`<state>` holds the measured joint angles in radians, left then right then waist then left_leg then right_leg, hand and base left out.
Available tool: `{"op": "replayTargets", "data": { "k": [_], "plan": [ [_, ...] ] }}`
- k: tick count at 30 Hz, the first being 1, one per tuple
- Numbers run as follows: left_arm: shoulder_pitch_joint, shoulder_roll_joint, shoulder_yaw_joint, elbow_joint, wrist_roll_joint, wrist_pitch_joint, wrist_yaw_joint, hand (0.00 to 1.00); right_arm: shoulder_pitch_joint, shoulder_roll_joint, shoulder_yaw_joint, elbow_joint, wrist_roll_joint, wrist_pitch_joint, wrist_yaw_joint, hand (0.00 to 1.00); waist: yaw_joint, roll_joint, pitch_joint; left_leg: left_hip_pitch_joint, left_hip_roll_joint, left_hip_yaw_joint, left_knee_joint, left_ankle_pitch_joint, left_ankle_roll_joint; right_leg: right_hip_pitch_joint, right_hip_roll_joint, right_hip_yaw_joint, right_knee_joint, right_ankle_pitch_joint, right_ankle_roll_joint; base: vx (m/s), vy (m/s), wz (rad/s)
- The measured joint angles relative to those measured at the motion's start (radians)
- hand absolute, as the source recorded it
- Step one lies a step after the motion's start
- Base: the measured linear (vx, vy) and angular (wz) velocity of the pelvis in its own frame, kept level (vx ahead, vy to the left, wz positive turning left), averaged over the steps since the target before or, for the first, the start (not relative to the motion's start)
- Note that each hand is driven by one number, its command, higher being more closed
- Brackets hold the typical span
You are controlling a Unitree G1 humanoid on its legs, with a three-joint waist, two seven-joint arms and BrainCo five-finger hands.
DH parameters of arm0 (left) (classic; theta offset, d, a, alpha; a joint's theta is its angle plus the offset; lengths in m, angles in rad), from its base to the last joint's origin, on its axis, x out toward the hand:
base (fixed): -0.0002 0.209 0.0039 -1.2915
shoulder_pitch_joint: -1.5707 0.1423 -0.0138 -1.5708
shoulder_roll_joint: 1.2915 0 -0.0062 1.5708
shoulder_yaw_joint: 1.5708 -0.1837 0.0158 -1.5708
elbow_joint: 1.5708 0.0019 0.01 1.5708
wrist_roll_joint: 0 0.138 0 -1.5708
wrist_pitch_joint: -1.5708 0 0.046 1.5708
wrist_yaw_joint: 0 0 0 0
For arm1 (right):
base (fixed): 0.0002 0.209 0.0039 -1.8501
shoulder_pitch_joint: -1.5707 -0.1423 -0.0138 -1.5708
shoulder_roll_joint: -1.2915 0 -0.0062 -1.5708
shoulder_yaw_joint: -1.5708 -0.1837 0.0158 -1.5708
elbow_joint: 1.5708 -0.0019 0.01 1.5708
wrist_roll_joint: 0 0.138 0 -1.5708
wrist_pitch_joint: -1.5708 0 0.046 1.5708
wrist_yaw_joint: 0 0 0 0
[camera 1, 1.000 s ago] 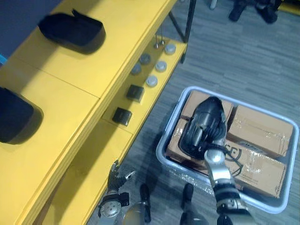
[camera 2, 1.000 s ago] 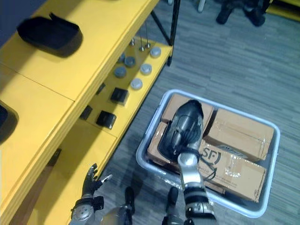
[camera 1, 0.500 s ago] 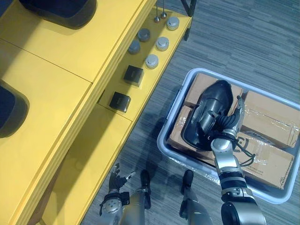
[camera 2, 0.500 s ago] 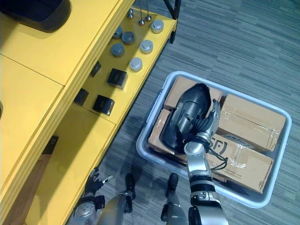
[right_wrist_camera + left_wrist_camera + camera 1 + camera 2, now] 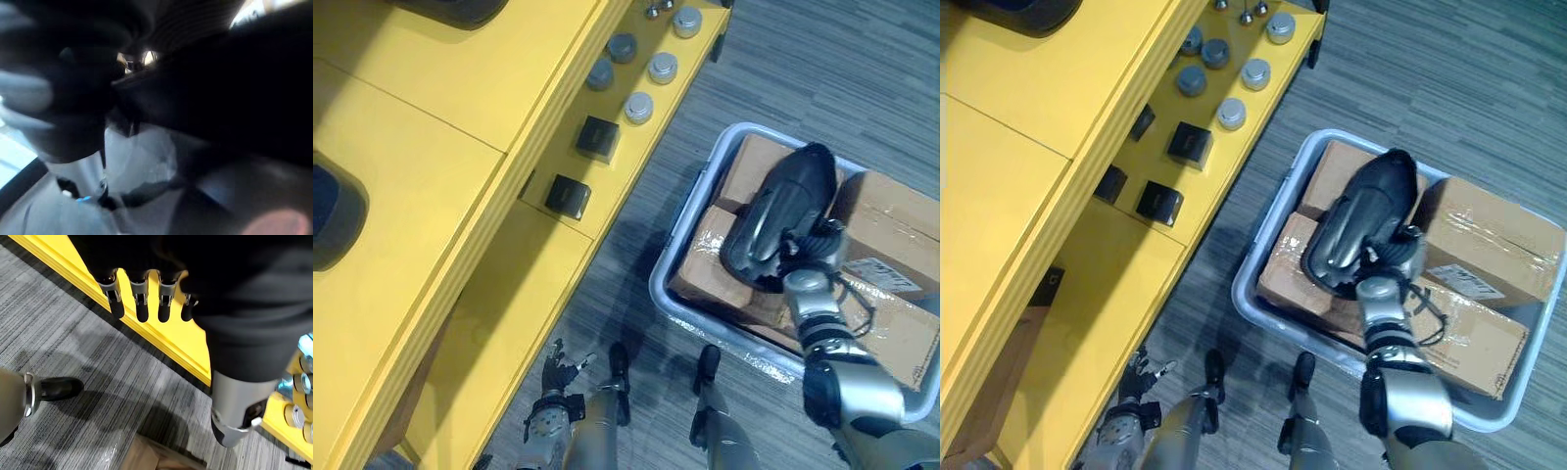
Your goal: Walk over and take plastic housings, then place them on the shelf
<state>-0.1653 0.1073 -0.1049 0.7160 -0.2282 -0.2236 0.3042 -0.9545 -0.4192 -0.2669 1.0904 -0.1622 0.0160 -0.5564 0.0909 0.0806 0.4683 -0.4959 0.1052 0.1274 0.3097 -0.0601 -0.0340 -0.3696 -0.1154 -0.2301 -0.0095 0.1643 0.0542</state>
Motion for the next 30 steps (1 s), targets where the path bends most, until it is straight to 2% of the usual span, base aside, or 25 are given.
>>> {"op": "replayTargets", "data": {
  "k": [4, 6, 9, 11, 13, 16, 20, 23, 28, 30],
  "plan": [
    [0.003, -0.002, 0.001, -0.016, 0.000, 0.007, 0.000, 0.00, -0.005, -0.010, 0.003, 0.015, 0.014, 0.001, 0.057, 1.00, -0.001, 0.004, 0.002, 0.006, 0.002, 0.000, 0.003, 0.001, 0.001, 0.007, 0.003, 0.000, -0.001, 0.001, -0.001, 0.00, 0.000, 0.00],
    [0.015, -0.006, 0.001, -0.086, -0.001, 0.013, 0.000, 0.00, 0.000, -0.015, 0.017, 0.012, 0.014, 0.008, 0.082, 1.00, -0.002, 0.013, 0.008, 0.025, 0.002, -0.001, 0.002, 0.001, 0.001, 0.026, 0.003, 0.001, -0.003, 0.000, -0.001, 0.02, 0.004, 0.01],
    [0.060, -0.007, 0.002, -0.299, -0.006, 0.013, 0.000, 0.00, 0.067, -0.009, 0.074, -0.105, 0.001, 0.035, 0.114, 1.00, -0.002, 0.017, 0.010, 0.052, 0.002, -0.004, -0.002, 0.000, 0.001, 0.058, 0.005, -0.001, -0.012, 0.000, -0.001, 0.02, 0.014, 0.04],
    [0.087, -0.009, 0.002, -0.453, -0.007, 0.012, -0.001, 0.00, 0.150, 0.000, 0.092, -0.241, -0.051, 0.049, 0.129, 1.00, -0.006, 0.017, 0.010, 0.081, 0.002, -0.006, -0.010, 0.000, 0.000, 0.089, 0.006, 0.000, -0.017, 0.000, -0.001, 0.02, 0.011, 0.05],
    [0.088, -0.006, 0.004, -0.526, -0.016, 0.012, -0.004, 0.00, 0.189, 0.001, 0.093, -0.315, -0.087, 0.053, 0.135, 1.00, -0.023, 0.016, 0.009, 0.108, 0.001, -0.006, -0.019, 0.000, 0.000, 0.113, 0.006, 0.005, -0.017, 0.000, -0.001, 0.01, 0.010, 0.02],
    [0.049, 0.016, 0.000, -0.575, -0.051, 0.012, -0.026, 0.00, 0.221, -0.001, 0.117, -0.396, -0.130, 0.055, 0.145, 1.00, -0.041, 0.001, -0.009, 0.147, 0.001, 0.015, -0.046, 0.003, -0.003, 0.129, 0.005, 0.035, -0.018, 0.000, 0.000, 0.00, 0.027, -0.15],
    [-0.073, 0.067, -0.059, -0.570, -0.135, 0.012, -0.069, 0.00, 0.225, 0.000, 0.174, -0.410, -0.172, 0.054, 0.163, 1.00, -0.073, -0.018, -0.040, 0.183, 0.001, 0.022, -0.088, 0.026, -0.011, 0.147, 0.008, 0.038, -0.028, 0.000, -0.001, 0.01, -0.010, -0.04],
    [-0.222, 0.070, -0.142, -0.458, -0.239, 0.015, -0.100, 0.00, 0.224, 0.001, 0.232, -0.410, -0.202, 0.054, 0.188, 1.00, -0.079, -0.030, -0.084, 0.222, 0.002, 0.036, -0.129, 0.044, -0.017, 0.163, 0.012, 0.049, -0.035, 0.000, -0.001, 0.02, -0.014, -0.10],
    [-0.440, 0.061, -0.245, -0.217, -0.452, 0.048, -0.145, 0.00, 0.221, 0.045, 0.304, -0.502, -0.232, 0.054, 0.198, 1.00, -0.134, -0.039, -0.149, 0.280, 0.001, 0.043, -0.191, 0.067, -0.022, 0.194, 0.013, 0.052, -0.048, 0.001, -0.001, 0.01, 0.007, -0.02],
    [-0.486, 0.060, -0.264, -0.181, -0.515, 0.057, -0.157, 0.00, 0.221, 0.057, 0.330, -0.545, -0.236, 0.054, 0.198, 1.00, -0.140, -0.045, -0.157, 0.293, 0.001, 0.050, -0.207, 0.075, -0.023, 0.196, 0.014, 0.057, -0.049, 0.001, -0.001, 0.00, 0.025, -0.09]
  ]
}}
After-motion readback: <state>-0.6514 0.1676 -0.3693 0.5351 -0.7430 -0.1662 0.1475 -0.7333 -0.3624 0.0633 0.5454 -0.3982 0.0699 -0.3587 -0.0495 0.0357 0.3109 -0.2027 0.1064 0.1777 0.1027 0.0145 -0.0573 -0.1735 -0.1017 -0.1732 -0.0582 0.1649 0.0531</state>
